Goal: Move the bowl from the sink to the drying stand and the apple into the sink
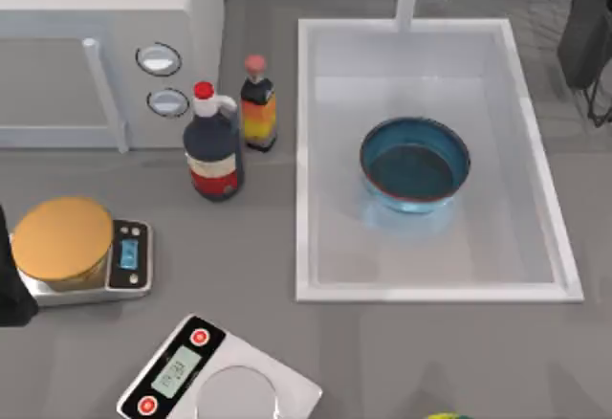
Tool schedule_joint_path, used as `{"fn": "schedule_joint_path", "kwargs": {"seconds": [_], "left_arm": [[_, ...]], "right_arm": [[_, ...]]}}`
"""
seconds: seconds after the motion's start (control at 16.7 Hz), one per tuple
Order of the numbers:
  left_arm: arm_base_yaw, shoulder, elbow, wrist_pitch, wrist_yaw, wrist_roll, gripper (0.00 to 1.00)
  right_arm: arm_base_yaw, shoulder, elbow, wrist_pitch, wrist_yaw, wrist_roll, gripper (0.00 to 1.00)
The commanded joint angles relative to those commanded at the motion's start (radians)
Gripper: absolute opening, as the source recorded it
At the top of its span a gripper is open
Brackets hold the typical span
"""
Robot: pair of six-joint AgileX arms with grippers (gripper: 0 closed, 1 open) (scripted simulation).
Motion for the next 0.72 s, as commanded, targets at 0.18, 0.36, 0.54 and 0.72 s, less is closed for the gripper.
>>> {"fn": "schedule_joint_path", "kwargs": {"seconds": [0.18,0.36,0.54,0.72], "left_arm": [[0.000,0.000,0.000,0.000,0.000,0.000,1.00],[0.000,0.000,0.000,0.000,0.000,0.000,1.00],[0.000,0.000,0.000,0.000,0.000,0.000,1.00],[0.000,0.000,0.000,0.000,0.000,0.000,1.00]], "right_arm": [[0.002,0.007,0.008,-0.004,0.000,0.002,1.00],[0.019,0.081,0.080,-0.042,0.000,0.021,1.00],[0.049,0.231,0.219,-0.120,0.006,0.057,1.00],[0.090,0.452,0.414,-0.233,0.018,0.106,1.00]]}}
